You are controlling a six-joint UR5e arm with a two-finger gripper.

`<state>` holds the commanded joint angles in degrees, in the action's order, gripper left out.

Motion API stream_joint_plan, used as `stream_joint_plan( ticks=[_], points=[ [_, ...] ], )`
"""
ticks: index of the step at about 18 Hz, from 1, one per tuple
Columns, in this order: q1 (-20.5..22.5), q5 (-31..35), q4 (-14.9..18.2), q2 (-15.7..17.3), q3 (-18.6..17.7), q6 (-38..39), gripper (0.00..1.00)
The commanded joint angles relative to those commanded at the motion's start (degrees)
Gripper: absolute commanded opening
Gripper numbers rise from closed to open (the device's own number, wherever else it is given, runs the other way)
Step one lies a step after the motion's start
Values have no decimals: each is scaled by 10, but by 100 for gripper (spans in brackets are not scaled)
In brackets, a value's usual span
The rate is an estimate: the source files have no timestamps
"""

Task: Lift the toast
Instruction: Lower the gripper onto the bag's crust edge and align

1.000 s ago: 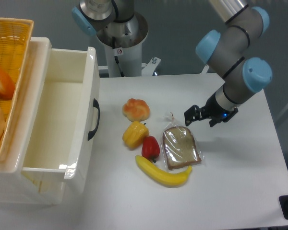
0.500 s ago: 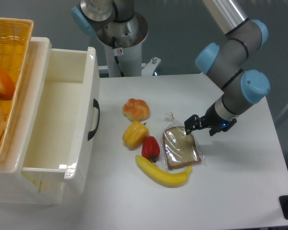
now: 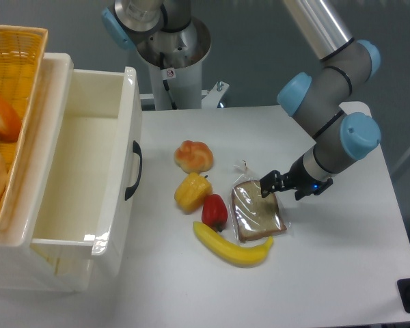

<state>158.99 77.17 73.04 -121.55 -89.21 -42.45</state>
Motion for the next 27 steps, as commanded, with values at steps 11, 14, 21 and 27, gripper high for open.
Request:
stream_joint_plan(
  ticks=[11,14,21,27],
  points=[
    [-1,0,-4,-8,-4,-11,100],
    [-3,0,-4,-10,-4,-11,100],
    [-8,0,-4,-11,-6,-11,100],
    [-9,0,-4,-16,-7,-11,100]
  ],
)
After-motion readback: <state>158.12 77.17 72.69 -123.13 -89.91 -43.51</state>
